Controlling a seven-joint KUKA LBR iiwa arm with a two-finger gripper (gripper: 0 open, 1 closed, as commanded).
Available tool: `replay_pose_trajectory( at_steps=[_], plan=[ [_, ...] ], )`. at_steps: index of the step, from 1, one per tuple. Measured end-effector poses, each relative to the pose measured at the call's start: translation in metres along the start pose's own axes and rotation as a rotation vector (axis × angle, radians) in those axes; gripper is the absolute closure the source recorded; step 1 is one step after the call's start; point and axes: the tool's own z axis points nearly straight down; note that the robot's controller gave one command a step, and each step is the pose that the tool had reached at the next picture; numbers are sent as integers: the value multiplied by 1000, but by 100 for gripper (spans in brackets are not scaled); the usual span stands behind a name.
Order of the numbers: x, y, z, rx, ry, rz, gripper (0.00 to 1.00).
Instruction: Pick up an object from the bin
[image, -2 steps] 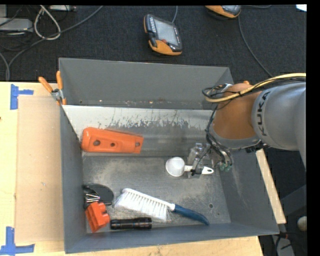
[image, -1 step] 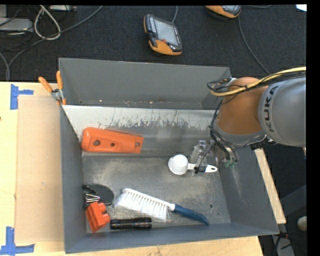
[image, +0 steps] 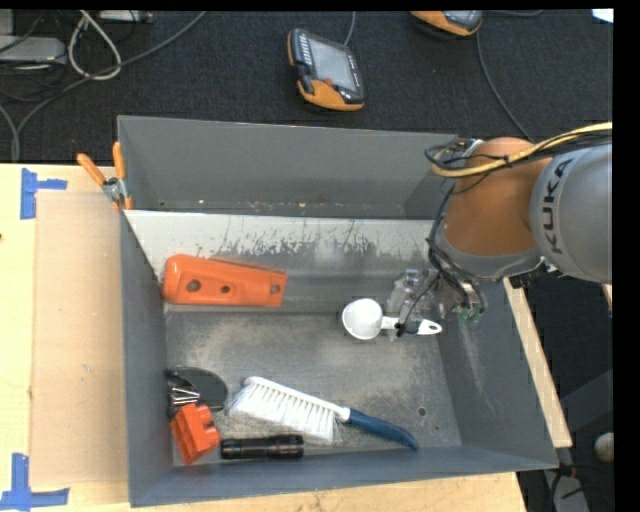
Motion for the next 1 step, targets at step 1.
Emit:
replay_pose_trajectory(
  at_steps=[1],
  plan=[
    [1,0,-22,-1,6,0,100]
  ],
)
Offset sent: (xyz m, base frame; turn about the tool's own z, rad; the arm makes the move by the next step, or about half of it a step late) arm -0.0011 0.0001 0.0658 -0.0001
